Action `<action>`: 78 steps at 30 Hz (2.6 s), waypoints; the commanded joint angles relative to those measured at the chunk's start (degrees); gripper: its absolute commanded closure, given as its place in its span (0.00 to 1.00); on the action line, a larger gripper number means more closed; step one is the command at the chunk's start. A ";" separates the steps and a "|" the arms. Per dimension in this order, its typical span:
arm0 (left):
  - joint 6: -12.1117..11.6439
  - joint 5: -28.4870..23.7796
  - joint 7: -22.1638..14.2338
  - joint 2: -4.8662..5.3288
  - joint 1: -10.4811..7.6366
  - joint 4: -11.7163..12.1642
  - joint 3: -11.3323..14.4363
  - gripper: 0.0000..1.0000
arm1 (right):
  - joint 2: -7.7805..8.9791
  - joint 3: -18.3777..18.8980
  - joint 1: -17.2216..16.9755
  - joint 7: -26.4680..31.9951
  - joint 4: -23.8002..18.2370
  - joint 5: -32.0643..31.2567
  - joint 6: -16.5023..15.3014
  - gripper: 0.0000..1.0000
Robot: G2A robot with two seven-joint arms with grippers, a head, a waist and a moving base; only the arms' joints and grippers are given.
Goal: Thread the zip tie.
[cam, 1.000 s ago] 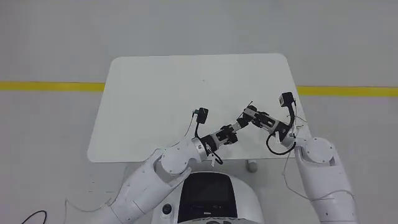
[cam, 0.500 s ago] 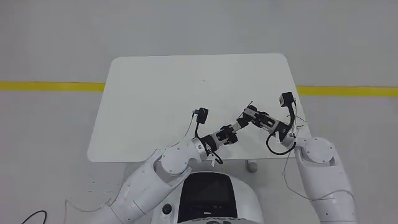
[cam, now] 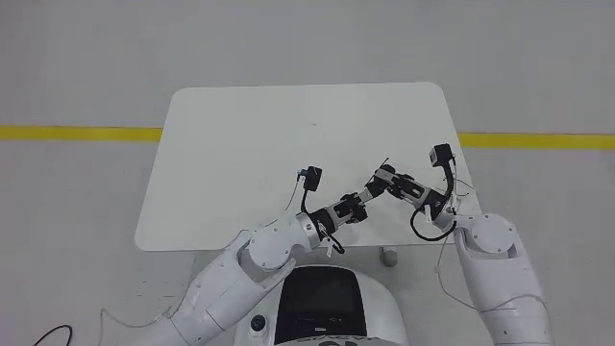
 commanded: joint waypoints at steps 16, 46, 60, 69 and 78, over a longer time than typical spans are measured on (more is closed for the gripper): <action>0.68 0.91 -0.27 -0.01 0.06 -0.11 0.52 0.00 | 0.89 -0.24 -0.93 5.11 1.57 5.56 0.26 1.00; -2.09 -0.99 -1.92 0.12 0.09 1.23 -0.33 0.10 | 2.10 -1.29 -3.80 -1.99 -1.35 2.44 -0.01 1.00; -1.77 -0.99 -2.23 -0.09 -0.63 2.09 0.25 0.60 | 3.09 -0.72 -4.86 -1.82 -1.92 2.42 -0.01 1.00; -1.65 -1.19 -1.92 -0.34 -1.18 2.68 0.69 0.81 | 3.47 -1.14 -4.72 -1.81 -1.68 3.38 -0.01 1.00; -1.40 -1.39 -1.73 -0.41 -1.16 2.94 0.76 1.00 | 3.83 -1.50 -4.69 -1.75 -1.78 4.08 -0.01 1.00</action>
